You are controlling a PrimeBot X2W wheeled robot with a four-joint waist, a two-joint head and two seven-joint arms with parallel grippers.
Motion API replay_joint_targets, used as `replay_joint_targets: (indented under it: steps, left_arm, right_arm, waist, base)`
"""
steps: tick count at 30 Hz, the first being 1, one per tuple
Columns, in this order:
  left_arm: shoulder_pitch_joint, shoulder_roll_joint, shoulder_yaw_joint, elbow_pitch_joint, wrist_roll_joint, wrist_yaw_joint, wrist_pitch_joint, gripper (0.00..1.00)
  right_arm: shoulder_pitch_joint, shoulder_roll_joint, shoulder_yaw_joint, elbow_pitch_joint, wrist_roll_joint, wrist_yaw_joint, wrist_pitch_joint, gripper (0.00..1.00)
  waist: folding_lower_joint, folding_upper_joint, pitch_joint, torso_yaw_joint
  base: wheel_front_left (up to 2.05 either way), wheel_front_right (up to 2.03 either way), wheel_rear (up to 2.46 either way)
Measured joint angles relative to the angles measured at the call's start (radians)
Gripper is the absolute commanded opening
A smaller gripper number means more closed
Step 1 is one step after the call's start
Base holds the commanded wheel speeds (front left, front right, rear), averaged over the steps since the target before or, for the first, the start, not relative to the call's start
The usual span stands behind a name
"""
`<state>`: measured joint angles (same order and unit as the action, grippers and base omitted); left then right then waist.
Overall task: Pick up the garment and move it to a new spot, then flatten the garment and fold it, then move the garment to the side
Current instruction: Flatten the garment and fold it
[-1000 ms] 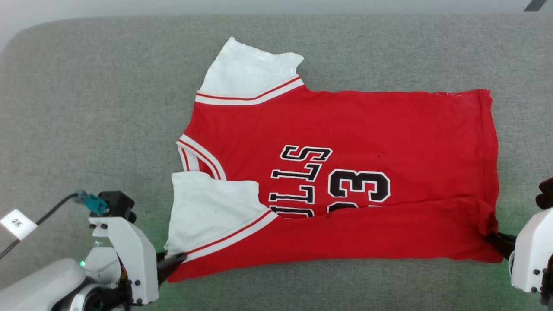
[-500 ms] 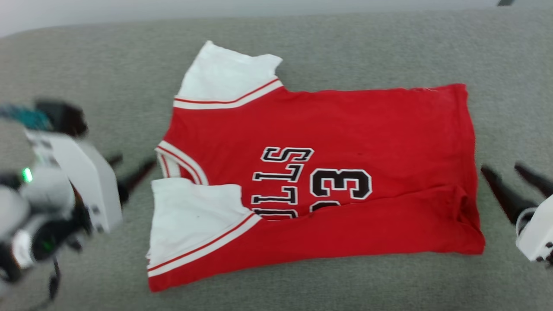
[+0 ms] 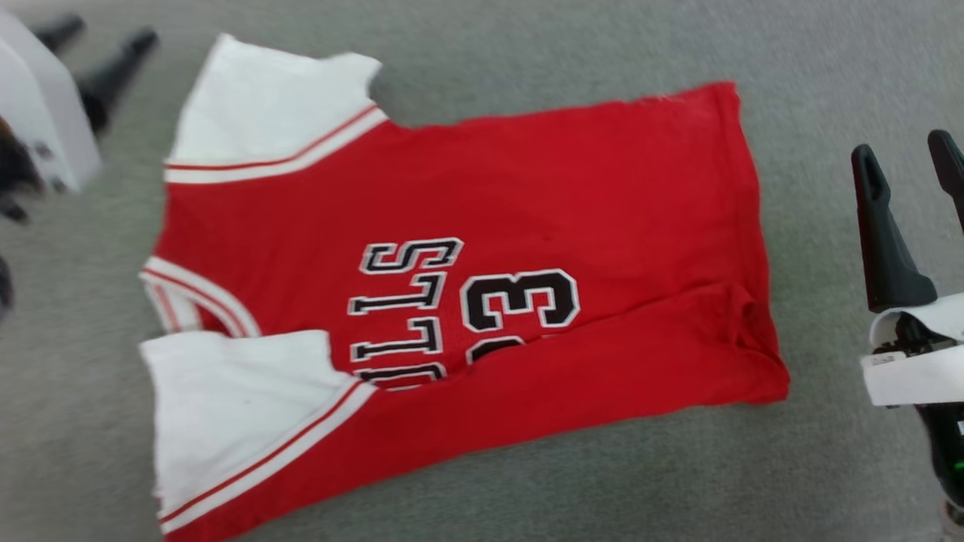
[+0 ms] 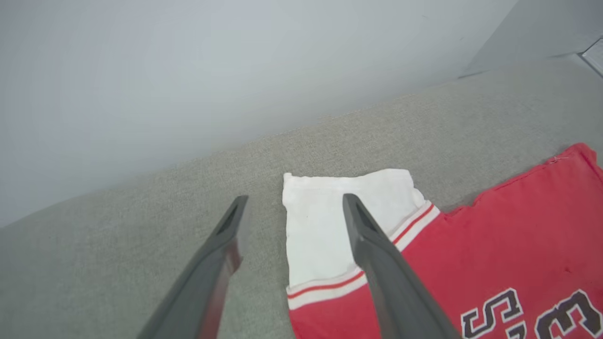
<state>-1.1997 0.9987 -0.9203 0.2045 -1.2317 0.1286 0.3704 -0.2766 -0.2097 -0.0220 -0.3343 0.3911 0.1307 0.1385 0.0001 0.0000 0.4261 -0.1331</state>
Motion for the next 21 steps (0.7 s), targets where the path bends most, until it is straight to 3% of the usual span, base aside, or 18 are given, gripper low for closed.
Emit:
replay_joint_targets:
  steps: [7,14,19,20,21]
  left_arm:
    - [-0.136,-0.04,-0.021,0.186,0.036,-0.094,0.105,1.0]
    - [-0.208,-0.07,-0.053,0.326,0.05,-0.128,0.225,1.0]
    - [-0.243,-0.086,-0.077,0.409,0.052,-0.118,0.327,1.0]
    - [-0.25,-0.091,-0.075,0.421,0.047,-0.112,0.34,0.83]
    - [-0.255,-0.098,-0.073,0.431,0.035,-0.111,0.352,0.4]
  right_arm:
    - [-0.022,0.022,0.042,0.065,0.006,0.0,-0.078,1.0]
    - [-0.052,0.023,0.066,0.105,0.03,0.0,-0.097,1.0]
    - [-0.073,0.019,0.079,0.115,0.039,0.0,-0.09,1.0]
    - [-0.078,0.017,0.083,0.115,0.042,0.0,-0.084,1.0]
    - [-0.084,0.013,0.089,0.114,0.046,0.0,-0.074,1.0]
  waist:
    - [0.0,0.0,0.09,-0.073]
    - [-0.0001,0.0,0.17,-0.134]
    - [-0.0001,0.0,0.208,-0.164]
    - [-0.0001,0.0,0.213,-0.168]
    - [-0.0001,0.0,0.217,-0.171]
  base:
    - [0.0,0.0,0.0]
    - [0.0,0.0,0.0]
    - [0.0,0.0,0.0]
    - [0.0,0.0,0.0]
    - [0.0,0.0,0.0]
